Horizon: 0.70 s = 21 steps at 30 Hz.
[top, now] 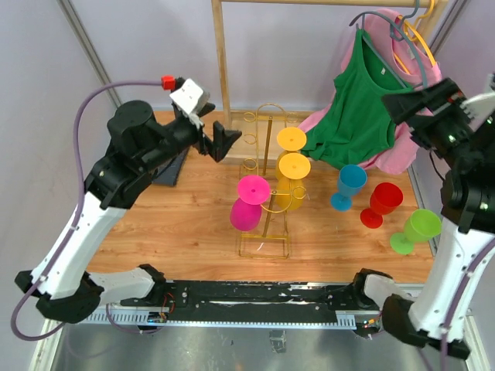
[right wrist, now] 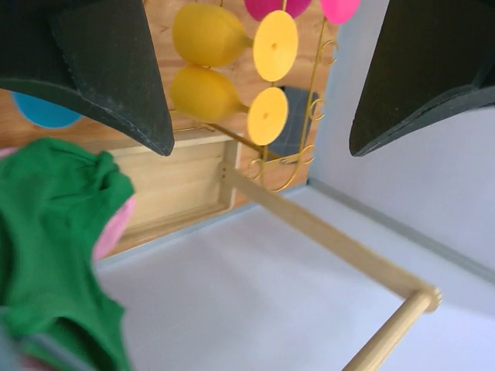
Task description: Take the wine glass off the wine glass rack
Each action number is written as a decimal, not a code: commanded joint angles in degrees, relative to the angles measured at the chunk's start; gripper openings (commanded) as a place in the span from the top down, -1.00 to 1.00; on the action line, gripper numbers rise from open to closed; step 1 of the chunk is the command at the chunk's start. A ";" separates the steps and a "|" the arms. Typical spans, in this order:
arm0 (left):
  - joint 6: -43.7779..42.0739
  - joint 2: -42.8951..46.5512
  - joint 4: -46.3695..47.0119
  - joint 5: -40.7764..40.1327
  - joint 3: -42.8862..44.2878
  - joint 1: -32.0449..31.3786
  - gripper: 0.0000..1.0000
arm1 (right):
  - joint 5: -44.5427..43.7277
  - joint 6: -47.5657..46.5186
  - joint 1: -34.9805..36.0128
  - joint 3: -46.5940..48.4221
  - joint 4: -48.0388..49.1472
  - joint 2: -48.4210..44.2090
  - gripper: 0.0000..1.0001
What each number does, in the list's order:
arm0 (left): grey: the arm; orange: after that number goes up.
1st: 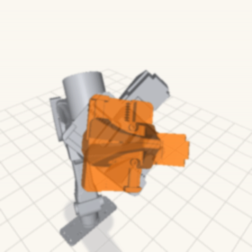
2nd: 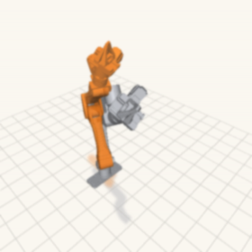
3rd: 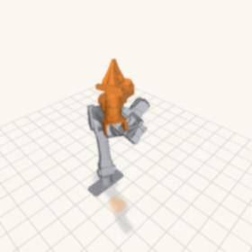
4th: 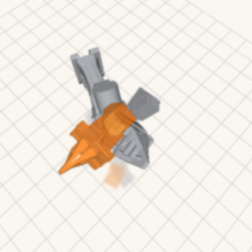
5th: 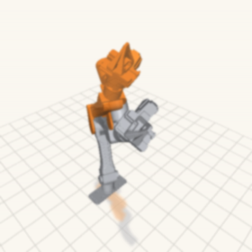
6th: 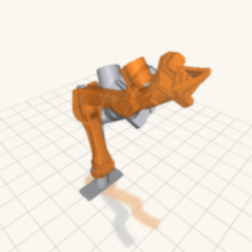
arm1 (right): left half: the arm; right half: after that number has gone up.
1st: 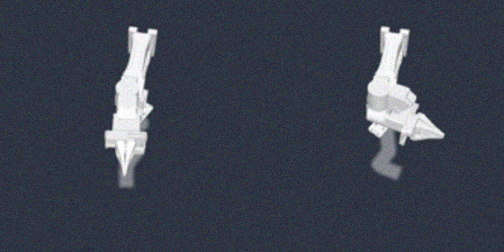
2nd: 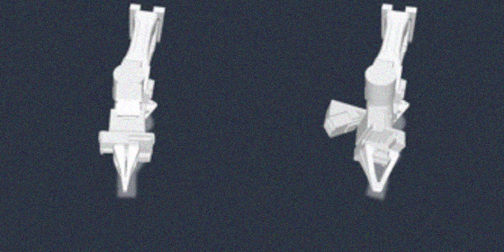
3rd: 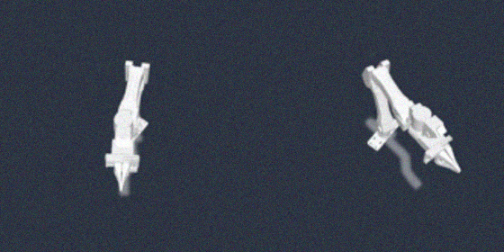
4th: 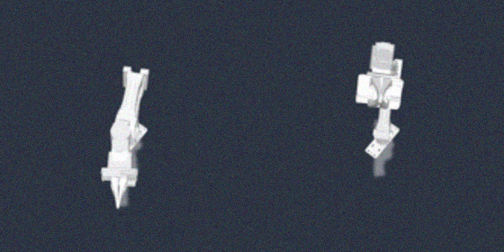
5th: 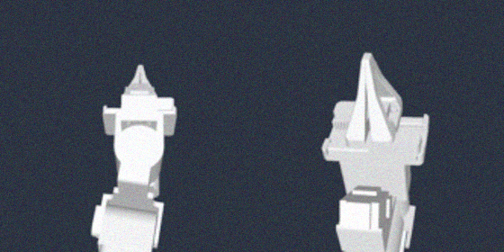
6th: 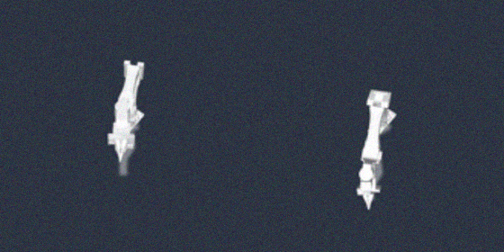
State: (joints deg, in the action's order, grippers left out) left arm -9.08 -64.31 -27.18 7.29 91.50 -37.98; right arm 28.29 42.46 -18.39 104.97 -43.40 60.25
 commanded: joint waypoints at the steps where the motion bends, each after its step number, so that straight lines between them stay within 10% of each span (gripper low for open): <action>1: 8.92 -5.06 0.24 4.41 6.47 5.98 -0.92 | -5.17 0.72 14.68 6.23 6.99 7.87 -0.99; 10: 28.96 -9.47 -8.05 22.55 12.20 27.13 -0.91 | -15.83 -7.22 38.79 20.56 3.22 24.23 -0.98; 21: 56.34 10.23 -3.76 48.52 -20.13 35.95 -0.68 | -42.53 -12.78 63.78 -2.25 -1.72 7.71 -0.97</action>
State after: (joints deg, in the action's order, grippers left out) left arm 35.64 -58.70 -33.41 44.03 77.17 -2.33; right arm -0.86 31.77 40.45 106.54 -43.66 75.05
